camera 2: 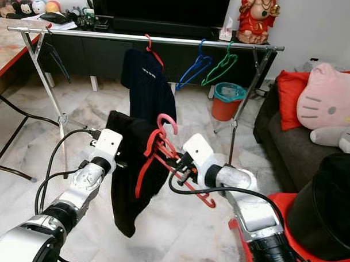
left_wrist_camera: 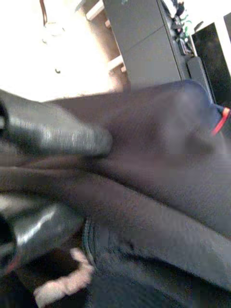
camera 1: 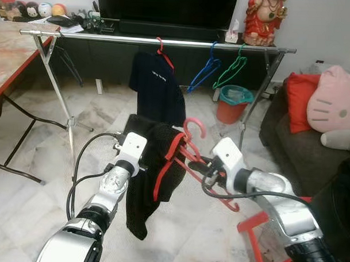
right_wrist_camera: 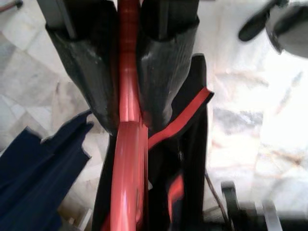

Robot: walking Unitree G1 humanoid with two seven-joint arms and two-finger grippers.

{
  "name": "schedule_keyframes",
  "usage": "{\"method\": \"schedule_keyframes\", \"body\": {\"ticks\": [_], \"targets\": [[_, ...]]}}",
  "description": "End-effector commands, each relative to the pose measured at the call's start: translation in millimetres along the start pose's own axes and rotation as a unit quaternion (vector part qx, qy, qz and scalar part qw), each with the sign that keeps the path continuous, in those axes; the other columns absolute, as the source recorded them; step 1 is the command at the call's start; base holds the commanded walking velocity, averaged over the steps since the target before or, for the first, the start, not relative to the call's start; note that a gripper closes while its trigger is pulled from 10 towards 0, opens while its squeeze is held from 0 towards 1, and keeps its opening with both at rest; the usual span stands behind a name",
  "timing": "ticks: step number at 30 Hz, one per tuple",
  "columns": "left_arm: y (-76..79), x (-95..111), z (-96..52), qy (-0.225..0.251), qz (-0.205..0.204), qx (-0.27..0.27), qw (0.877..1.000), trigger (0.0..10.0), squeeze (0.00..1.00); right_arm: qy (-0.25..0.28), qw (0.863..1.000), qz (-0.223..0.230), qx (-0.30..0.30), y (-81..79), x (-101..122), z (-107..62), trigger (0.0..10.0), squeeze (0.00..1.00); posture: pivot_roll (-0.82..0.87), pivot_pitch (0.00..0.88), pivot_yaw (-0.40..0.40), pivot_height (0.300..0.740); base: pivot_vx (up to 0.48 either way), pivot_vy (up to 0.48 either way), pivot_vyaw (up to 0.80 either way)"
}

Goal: Hang hanger

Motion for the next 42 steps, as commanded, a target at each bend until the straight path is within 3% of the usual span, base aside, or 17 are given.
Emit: {"method": "schedule_keyframes", "body": {"ticks": [1,10,17,22,25,26,27,28,29,31,32,33,34,40,42], "targets": [[-0.8,-0.7,0.4,-0.003,0.001,0.003,1.0,0.0,0.0,0.001,1.0,-0.017,0.0,0.5,2.6,-2.1,0.0,0.0,-0.15,0.0,-0.066,0.74,0.0,0.0,0.0],[-10.1,-5.1,0.1,-0.016,-0.019,0.029,0.999,0.0,0.0,-0.065,0.997,-0.037,0.012,6.8,-34.0,-15.2,0.0,0.0,-0.15,0.0,-0.068,0.74,0.0,0.0,0.0],[-17.2,-8.4,-0.4,-0.024,-0.031,0.044,0.998,0.0,0.0,-0.135,0.987,-0.073,0.053,0.1,-66.9,-29.3,0.0,0.0,-0.16,0.0,-0.066,0.74,0.0,0.0,0.0],[-18.8,-16.5,-3.6,-0.04,-0.034,0.051,0.997,0.0,0.0,-0.17,0.976,-0.09,0.106,-17.1,-86.4,-40.1,0.0,0.0,-0.16,0.0,-0.059,0.74,0.0,0.0,0.0],[-18.3,-17.4,-4.2,-0.041,-0.033,0.049,0.997,0.0,0.0,-0.17,0.977,-0.09,0.09,-12.0,-87.9,-39.7,0.0,0.0,-0.16,0.0,-0.058,0.74,0.0,0.0,0.0],[-16.0,-20.5,-5.8,-0.045,-0.029,0.04,0.998,2.4,0.0,-0.155,0.984,-0.074,0.05,0.4,-86.2,-37.4,0.0,0.0,-0.16,0.0,-0.057,0.74,0.0,0.0,0.0],[-15.4,-22.0,-6.9,-0.046,-0.028,0.038,0.998,3.5,0.0,-0.143,0.987,-0.069,0.035,4.8,-84.0,-36.4,0.0,0.0,-0.15,0.0,-0.055,0.74,0.0,0.0,0.0],[-15.6,-23.9,-8.5,-0.047,-0.028,0.037,0.998,8.9,0.0,-0.121,0.992,-0.046,0.006,12.0,-79.8,-34.3,0.0,0.0,-0.15,0.0,-0.054,0.74,0.0,0.0,0.0],[-15.9,-30.5,-12.6,-0.055,-0.033,0.038,0.997,10.0,0.0,-0.079,0.996,-0.009,-0.034,20.2,-74.3,-31.7,0.0,0.0,-0.15,0.0,-0.052,0.74,0.0,0.0,0.0],[-16.8,-35.5,-16.0,-0.061,-0.039,0.043,0.996,10.0,0.0,-0.061,0.996,0.009,-0.059,24.0,-74.9,-31.3,0.0,0.0,-0.15,0.0,-0.051,0.74,0.0,0.0,0.0],[-18.0,-39.2,-18.6,-0.065,-0.049,0.047,0.996,10.0,0.0,-0.05,0.995,0.039,-0.083,28.2,-78.3,-31.3,4.4,0.0,-0.15,0.0,-0.051,0.74,0.0,0.0,0.0],[-19.0,-41.4,-20.5,-0.067,-0.057,0.051,0.995,10.0,0.0,-0.042,0.992,0.053,-0.103,32.0,-80.3,-31.5,10.0,0.0,-0.15,0.0,-0.048,0.74,0.0,0.0,0.0],[-21.7,-45.1,-24.6,-0.066,-0.08,0.062,0.993,10.0,0.0,-0.026,0.985,0.084,-0.15,40.6,-86.5,-31.6,10.0,0.0,-0.15,0.0,-0.041,0.74,0.0,0.0,0.0],[-25.5,-44.6,-29.9,-0.049,-0.114,0.072,0.99,10.0,0.0,-0.005,0.963,0.132,-0.237,50.5,-106.3,-30.1,10.0,0.0,-0.15,0.0,-0.037,0.74,0.0,0.0,0.0],[-28.0,-40.0,-31.4,-0.032,-0.132,0.079,0.988,10.0,0.0,0.001,0.946,0.165,-0.279,51.2,-122.6,-28.4,10.0,0.0,-0.14,0.0,-0.03,0.74,0.0,0.0,0.0]]}}
Point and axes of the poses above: a point about 5 cm out from each wrist's last joint towards the gripper, its own z axis pointing out of the wrist towards the gripper, its own x axis along the axis of the wrist's last joint, y = z × x, the point moved 6 cm from there along z, pointing out of the wrist towards the gripper, and after that the axes turned 4 degrees about z, right-handed, at the moved point
